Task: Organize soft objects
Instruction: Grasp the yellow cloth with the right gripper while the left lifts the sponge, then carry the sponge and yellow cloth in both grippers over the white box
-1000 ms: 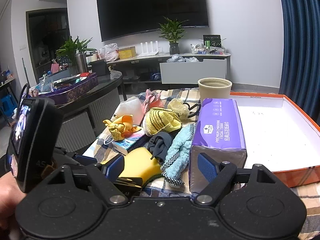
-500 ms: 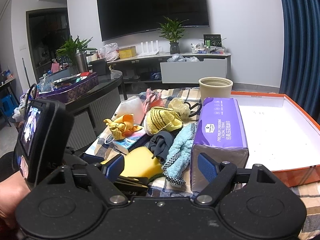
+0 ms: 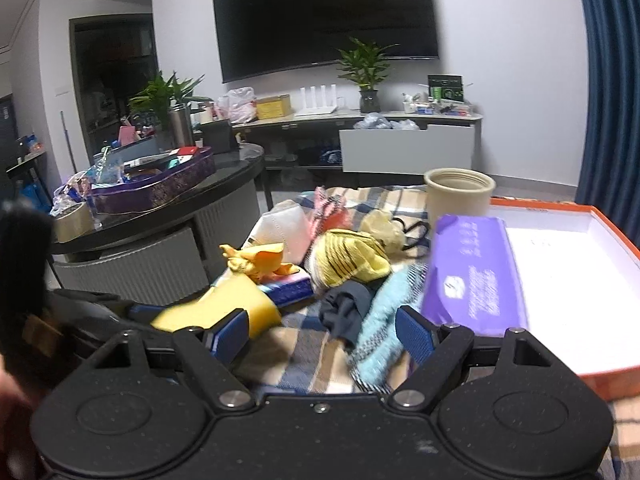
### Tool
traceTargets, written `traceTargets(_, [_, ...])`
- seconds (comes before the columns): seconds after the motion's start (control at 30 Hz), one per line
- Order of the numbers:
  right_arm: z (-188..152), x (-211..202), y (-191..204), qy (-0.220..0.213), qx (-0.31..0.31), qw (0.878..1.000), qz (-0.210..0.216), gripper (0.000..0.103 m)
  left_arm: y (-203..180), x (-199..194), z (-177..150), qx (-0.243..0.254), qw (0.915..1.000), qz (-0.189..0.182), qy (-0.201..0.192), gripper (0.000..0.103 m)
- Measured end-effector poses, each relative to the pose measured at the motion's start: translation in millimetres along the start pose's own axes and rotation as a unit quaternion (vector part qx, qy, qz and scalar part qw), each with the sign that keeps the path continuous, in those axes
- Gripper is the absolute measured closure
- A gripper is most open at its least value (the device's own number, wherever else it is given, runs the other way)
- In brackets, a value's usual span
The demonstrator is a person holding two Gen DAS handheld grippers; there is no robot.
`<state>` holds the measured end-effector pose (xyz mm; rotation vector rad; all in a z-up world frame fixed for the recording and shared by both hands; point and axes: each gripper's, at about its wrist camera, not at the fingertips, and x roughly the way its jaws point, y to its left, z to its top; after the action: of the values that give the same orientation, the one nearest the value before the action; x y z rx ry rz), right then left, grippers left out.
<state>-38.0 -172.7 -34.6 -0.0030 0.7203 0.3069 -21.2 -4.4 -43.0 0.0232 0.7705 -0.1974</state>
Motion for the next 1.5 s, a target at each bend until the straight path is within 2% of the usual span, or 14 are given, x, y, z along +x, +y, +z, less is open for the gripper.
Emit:
traceTargets(0.13, [9,22,5,0.009,0.002,1.000,0.016,0.009,29,-15,8,-0.046,0.9986,0.003,-0.024,0.017])
traceTargets(0.23, [17,41,11,0.017,0.000,0.999,0.038,0.009,39,-21,5,-0.057,0.9970,-0.047,-0.022,0.017])
traceTargets(0.37, [23,64,24,0.021,-0.024,0.999,0.041,0.009,52,-25,1,-0.094,0.9943,-0.025,-0.045,0.017])
traceTargets(0.53, [15,89,43,0.036,-0.062,0.995,0.067,0.009,76,-32,8,-0.165,0.9817,0.013,-0.094,0.017])
traceTargets(0.6, [9,96,51,0.049,-0.072,0.992,0.088,0.009,86,-30,9,-0.201,0.9731,0.028,-0.109,0.017])
traceTargets(0.7, [-1,100,65,0.058,-0.088,0.987,0.124,0.009,104,-30,9,-0.260,0.9577,0.022,-0.122,0.017])
traceTargets(0.77, [-6,104,76,0.061,-0.104,0.984,0.132,0.009,107,-30,9,-0.272,0.9538,0.022,-0.126,0.017])
traceTargets(0.83, [-8,114,86,0.073,-0.113,0.982,0.130,0.011,106,-29,11,-0.268,0.9546,0.025,-0.127,0.017])
traceTargets(0.93, [-9,133,93,0.096,-0.099,0.982,0.129,0.020,103,-27,14,-0.262,0.9565,0.027,-0.126,0.017])
traceTargets(1.0, [-10,141,92,0.109,-0.089,0.982,0.124,0.041,105,-27,13,-0.261,0.9566,0.028,-0.127,0.017])
traceTargets(1.03, [-11,145,91,0.117,-0.084,0.983,0.115,0.058,107,-28,12,-0.258,0.9571,0.030,-0.127,0.017])
traceTargets(1.07, [-12,144,89,0.119,-0.080,0.984,0.110,0.069,107,-28,12,-0.254,0.9583,0.033,-0.126,0.017])
traceTargets(1.17, [-8,132,81,0.111,-0.075,0.985,0.110,0.073,108,-29,6,-0.236,0.9632,0.046,-0.121,0.017])
traceTargets(1.5, [37,71,33,0.051,-0.040,0.997,0.030,0.073,77,-26,32,-0.179,0.9765,0.060,-0.104,0.018])
